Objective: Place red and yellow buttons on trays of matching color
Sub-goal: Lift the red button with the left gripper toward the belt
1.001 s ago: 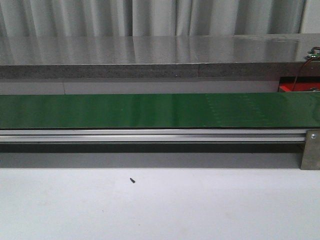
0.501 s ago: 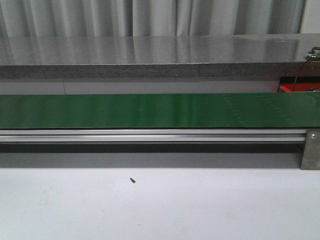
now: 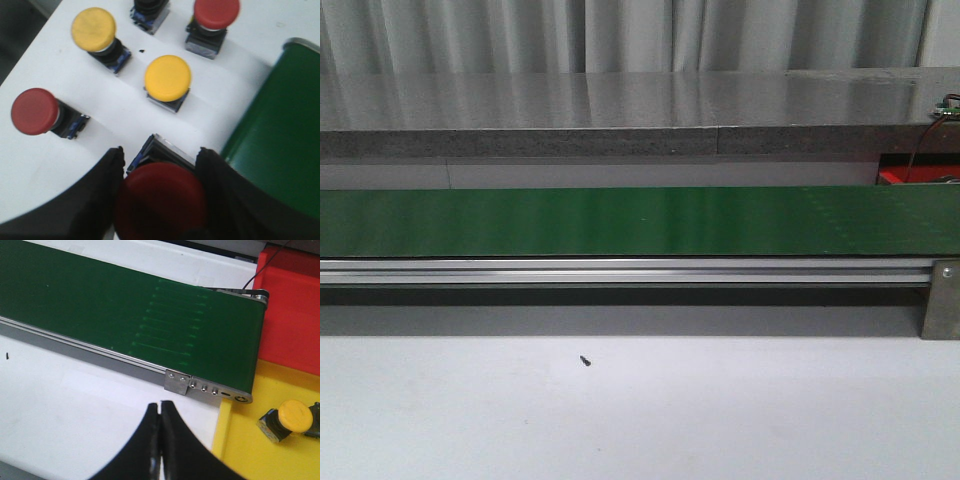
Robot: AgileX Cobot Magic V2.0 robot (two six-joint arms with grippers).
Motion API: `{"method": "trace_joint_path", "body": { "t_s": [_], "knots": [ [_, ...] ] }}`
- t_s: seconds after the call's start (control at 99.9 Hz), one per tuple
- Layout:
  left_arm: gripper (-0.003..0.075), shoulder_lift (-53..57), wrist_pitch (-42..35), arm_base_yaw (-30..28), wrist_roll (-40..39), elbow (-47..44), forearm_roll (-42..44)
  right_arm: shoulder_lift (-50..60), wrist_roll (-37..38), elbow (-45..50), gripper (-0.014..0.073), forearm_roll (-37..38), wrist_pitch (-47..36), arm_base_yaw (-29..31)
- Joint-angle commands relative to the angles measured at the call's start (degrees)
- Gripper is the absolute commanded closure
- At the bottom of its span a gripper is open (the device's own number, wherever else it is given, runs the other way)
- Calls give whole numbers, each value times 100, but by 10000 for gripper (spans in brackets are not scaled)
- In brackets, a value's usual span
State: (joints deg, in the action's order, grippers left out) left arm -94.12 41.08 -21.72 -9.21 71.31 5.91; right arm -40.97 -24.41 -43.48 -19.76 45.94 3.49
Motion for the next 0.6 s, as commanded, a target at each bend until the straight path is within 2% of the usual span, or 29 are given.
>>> {"method": "trace_joint_path", "body": {
  "t_s": [0.0, 0.16, 0.38, 0.591],
  "knots": [
    [656, 391, -162, 265, 133, 166, -146, 30, -38, -138, 662, -59, -291, 5],
    [656, 403, -195, 778, 391, 166, -295, 30, -38, -138, 662, -59, -291, 5],
    [652, 352, -370, 980, 391, 166, -318, 30, -38, -138, 662, -59, -291, 5],
    [548, 42, -456, 980, 433, 166, -536, 30, -38, -138, 662, -59, -291, 5]
  ]
}}
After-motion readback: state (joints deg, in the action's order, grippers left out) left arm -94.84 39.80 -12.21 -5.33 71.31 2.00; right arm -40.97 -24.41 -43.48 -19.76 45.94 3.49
